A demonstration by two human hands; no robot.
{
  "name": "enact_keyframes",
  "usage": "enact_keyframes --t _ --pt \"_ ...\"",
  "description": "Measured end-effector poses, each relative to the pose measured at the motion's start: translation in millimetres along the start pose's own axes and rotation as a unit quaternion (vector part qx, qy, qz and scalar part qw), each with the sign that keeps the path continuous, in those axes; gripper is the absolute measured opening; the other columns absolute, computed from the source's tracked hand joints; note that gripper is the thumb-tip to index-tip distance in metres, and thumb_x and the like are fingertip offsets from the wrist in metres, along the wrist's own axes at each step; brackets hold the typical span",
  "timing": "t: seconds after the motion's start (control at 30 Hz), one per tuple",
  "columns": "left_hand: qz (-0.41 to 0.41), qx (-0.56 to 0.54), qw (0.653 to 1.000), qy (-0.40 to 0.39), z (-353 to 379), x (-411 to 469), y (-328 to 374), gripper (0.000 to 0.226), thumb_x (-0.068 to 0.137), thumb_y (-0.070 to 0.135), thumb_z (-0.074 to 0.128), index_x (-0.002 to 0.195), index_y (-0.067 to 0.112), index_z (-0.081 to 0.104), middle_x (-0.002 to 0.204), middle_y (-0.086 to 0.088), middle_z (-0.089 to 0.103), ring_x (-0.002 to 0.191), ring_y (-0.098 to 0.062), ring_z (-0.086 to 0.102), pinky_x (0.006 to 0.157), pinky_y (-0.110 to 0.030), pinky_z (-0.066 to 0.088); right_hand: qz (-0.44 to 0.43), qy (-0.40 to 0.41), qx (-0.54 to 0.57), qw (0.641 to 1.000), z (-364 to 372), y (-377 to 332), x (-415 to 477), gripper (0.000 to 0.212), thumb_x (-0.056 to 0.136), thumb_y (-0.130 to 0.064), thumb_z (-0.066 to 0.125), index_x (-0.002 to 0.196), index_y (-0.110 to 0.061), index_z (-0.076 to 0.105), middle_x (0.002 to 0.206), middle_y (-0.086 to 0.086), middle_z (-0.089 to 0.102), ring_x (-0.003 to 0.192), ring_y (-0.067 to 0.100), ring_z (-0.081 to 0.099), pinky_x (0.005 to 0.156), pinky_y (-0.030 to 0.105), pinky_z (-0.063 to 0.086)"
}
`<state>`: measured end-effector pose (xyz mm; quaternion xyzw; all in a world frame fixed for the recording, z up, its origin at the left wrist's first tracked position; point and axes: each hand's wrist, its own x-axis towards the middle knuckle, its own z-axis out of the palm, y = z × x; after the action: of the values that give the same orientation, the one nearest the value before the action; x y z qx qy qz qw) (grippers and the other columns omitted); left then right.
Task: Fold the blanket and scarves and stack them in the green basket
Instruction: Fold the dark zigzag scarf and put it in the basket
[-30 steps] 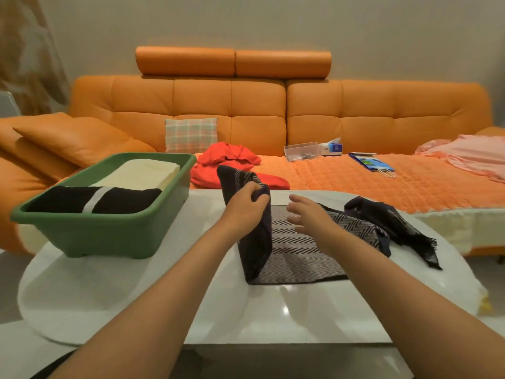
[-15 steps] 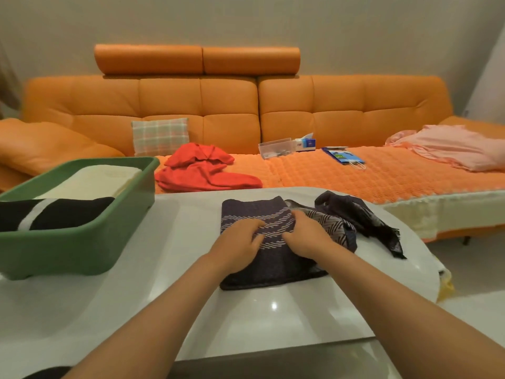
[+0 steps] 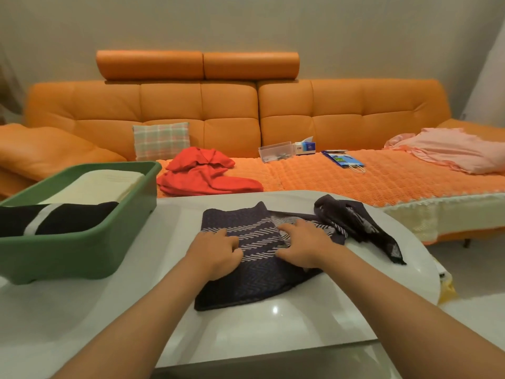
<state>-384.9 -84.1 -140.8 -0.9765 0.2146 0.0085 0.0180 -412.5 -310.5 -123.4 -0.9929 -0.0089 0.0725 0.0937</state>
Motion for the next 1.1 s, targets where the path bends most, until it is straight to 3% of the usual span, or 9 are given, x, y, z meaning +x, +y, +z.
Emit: enact_keyframes --t 0.1,0.2,0.27,0.33,0.5,0.67,0.8,0.9,1.1 --pt "-0.055 -0.071 0.994 0.062 4.4 5.3 11.4 0.041 0.100 0.042 0.028 0.112 0.018 0.059 0.116 -0.007 0.055 0.109 -0.029 0.055 0.095 -0.043 0.040 -0.012 -0.093 0.007 0.996 8.4 -12.1 1.2 0.078 0.088 -0.063 0.055 0.154 -0.048 0.017 0.166 0.005 0.003 0.152 0.031 0.007 0.120 0.056 0.017" --pt "-0.075 -0.192 0.974 0.092 23.5 11.7 27.7 0.045 0.100 0.043 0.035 0.132 0.016 0.050 0.137 -0.010 0.050 0.126 -0.027 0.046 0.106 -0.042 0.037 -0.023 -0.122 -0.014 0.992 18.4 -17.4 2.3 0.077 0.091 -0.065 0.049 0.155 -0.049 0.009 0.167 0.002 -0.006 0.153 0.025 -0.005 0.120 0.059 0.007" --pt "-0.052 -0.162 0.985 0.039 36.3 11.7 33.9 0.061 0.099 0.055 0.031 0.154 0.030 0.024 0.160 -0.007 0.025 0.147 -0.028 0.020 0.120 -0.047 0.017 -0.037 -0.113 -0.024 0.993 22.9 -18.7 2.9 0.076 0.092 -0.066 0.044 0.155 -0.048 0.005 0.167 0.001 -0.007 0.153 0.023 -0.008 0.119 0.062 0.001" --pt "-0.030 -0.110 0.993 0.004 42.8 11.8 27.8 0.065 0.097 0.065 0.023 0.155 0.042 0.006 0.166 0.000 0.004 0.152 -0.027 -0.001 0.122 -0.050 0.001 -0.045 -0.112 -0.022 0.992 25.8 -19.2 5.7 0.077 0.092 -0.068 0.043 0.155 -0.048 0.002 0.167 0.000 -0.008 0.153 0.022 -0.009 0.118 0.062 -0.002" --pt "-0.013 -0.063 0.998 -0.013 45.9 8.7 -27.8 0.065 0.093 0.073 0.019 0.152 0.051 0.003 0.166 0.007 -0.001 0.152 -0.025 -0.005 0.122 -0.049 -0.001 -0.103 -0.083 0.002 0.991 27.9 -40.0 13.1 0.077 0.093 -0.066 0.047 0.156 -0.044 0.008 0.167 -0.005 0.003 0.153 0.017 0.003 0.121 0.056 0.006" --pt "-0.052 -0.072 0.996 -0.027 43.7 -8.1 -88.6 0.054 0.100 0.051 0.030 0.151 0.052 0.012 0.165 0.007 0.002 0.152 -0.026 -0.003 0.122 -0.046 0.002 -0.165 -0.047 0.017 0.985 34.9 -78.6 19.4 0.072 0.095 -0.058 0.050 0.156 -0.040 0.019 0.165 -0.008 0.018 0.151 0.014 0.017 0.121 0.052 0.010" --pt "-0.092 -0.078 0.991 -0.050 34.6 -15.8 -113.3 0.054 0.097 0.045 0.035 0.150 0.046 0.024 0.164 0.006 0.011 0.151 -0.027 0.006 0.121 -0.047 0.010 -0.188 -0.045 0.111 0.975 37.9 -96.7 18.7 0.063 0.095 -0.048 0.057 0.153 -0.038 0.033 0.158 -0.009 0.036 0.143 0.014 0.035 0.119 0.033 0.025" --pt "-0.102 -0.061 0.992 -0.052 22.9 -11.6 -110.4 0.052 0.090 0.044 0.041 0.142 0.038 0.038 0.154 0.003 0.032 0.141 -0.025 0.029 0.112 -0.045 0.030 -0.178 0.041 0.156 0.971 32.8 -89.3 21.7 0.048 0.098 -0.039 0.055 0.145 -0.030 0.049 0.149 -0.005 0.049 0.137 0.015 0.044 0.113 0.030 0.032" --pt "-0.062 -0.024 0.996 0.059 5.5 9.8 -57.9 0.040 0.092 0.034 0.045 0.130 0.026 0.053 0.136 -0.001 0.051 0.124 -0.025 0.046 0.102 -0.042 0.037 -0.017 0.222 -0.048 0.974 9.7 -26.4 41.4 0.051 0.088 -0.042 0.059 0.136 -0.027 0.051 0.137 0.002 0.047 0.122 0.025 0.048 0.096 0.042 0.047"
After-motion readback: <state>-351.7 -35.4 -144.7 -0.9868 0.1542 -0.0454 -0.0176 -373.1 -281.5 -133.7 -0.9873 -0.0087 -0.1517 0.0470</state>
